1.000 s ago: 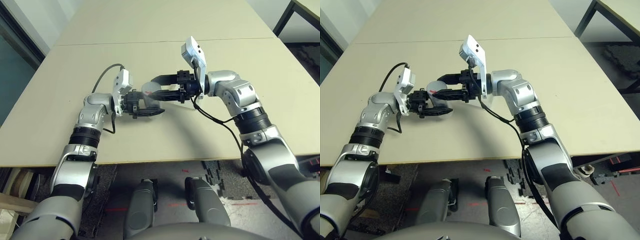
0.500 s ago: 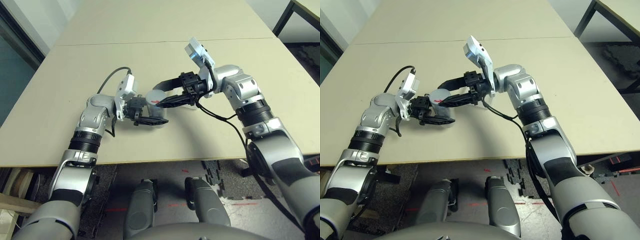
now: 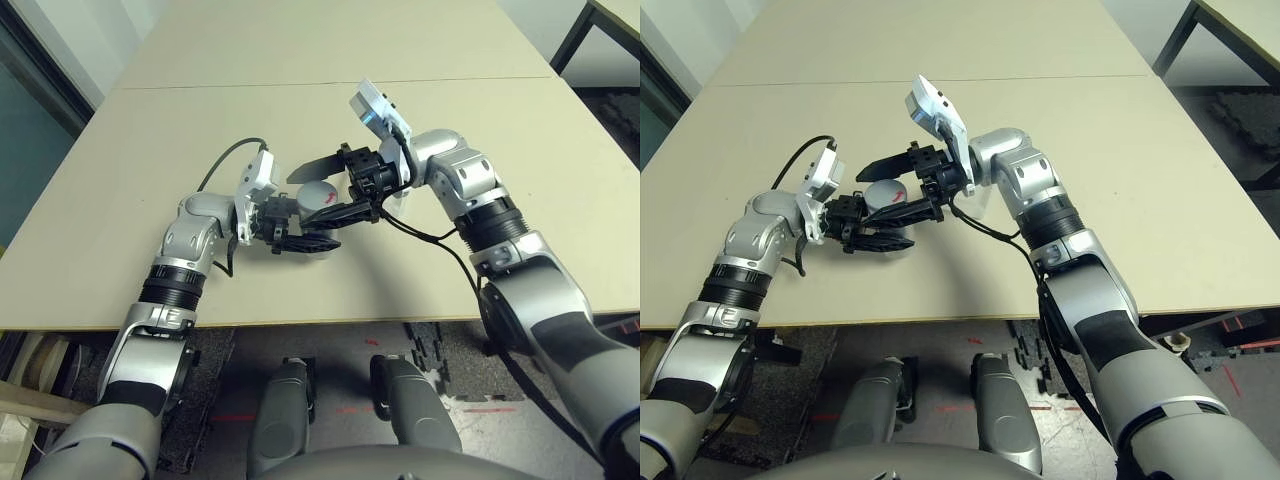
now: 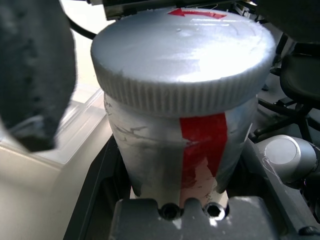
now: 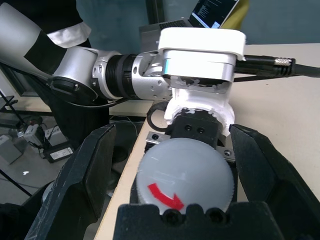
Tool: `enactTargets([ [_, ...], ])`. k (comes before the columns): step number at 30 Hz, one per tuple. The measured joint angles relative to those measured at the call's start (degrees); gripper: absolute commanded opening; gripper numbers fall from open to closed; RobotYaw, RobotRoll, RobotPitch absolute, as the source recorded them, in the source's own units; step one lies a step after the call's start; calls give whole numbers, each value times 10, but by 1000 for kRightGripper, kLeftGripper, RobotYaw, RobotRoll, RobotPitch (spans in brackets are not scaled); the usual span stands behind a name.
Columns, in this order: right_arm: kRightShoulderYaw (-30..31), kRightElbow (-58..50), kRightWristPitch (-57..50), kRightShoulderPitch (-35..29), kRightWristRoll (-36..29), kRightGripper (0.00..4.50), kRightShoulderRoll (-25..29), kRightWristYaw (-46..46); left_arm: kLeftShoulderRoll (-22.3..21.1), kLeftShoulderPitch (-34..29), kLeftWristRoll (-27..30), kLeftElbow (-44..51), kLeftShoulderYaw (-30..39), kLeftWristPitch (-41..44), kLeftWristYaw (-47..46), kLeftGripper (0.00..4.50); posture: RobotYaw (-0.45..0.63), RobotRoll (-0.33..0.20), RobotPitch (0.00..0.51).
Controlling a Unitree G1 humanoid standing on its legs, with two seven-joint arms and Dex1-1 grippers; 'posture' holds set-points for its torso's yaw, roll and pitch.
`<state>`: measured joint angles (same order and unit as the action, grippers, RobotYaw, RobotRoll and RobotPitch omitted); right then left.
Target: Pour the medicine from the bottle into the box.
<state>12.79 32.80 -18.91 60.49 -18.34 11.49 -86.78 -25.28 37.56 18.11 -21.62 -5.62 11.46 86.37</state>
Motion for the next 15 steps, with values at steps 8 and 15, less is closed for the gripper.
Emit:
enactTargets([
  [8, -4, 58, 29, 19, 14, 4500, 5, 9, 0, 0, 1, 6, 0, 4, -10, 2682, 33, 0, 154],
  [15, -13, 81, 43, 25, 14, 4500, 19, 6, -5, -1, 1, 2, 4, 5, -21, 2682, 23, 0, 149],
])
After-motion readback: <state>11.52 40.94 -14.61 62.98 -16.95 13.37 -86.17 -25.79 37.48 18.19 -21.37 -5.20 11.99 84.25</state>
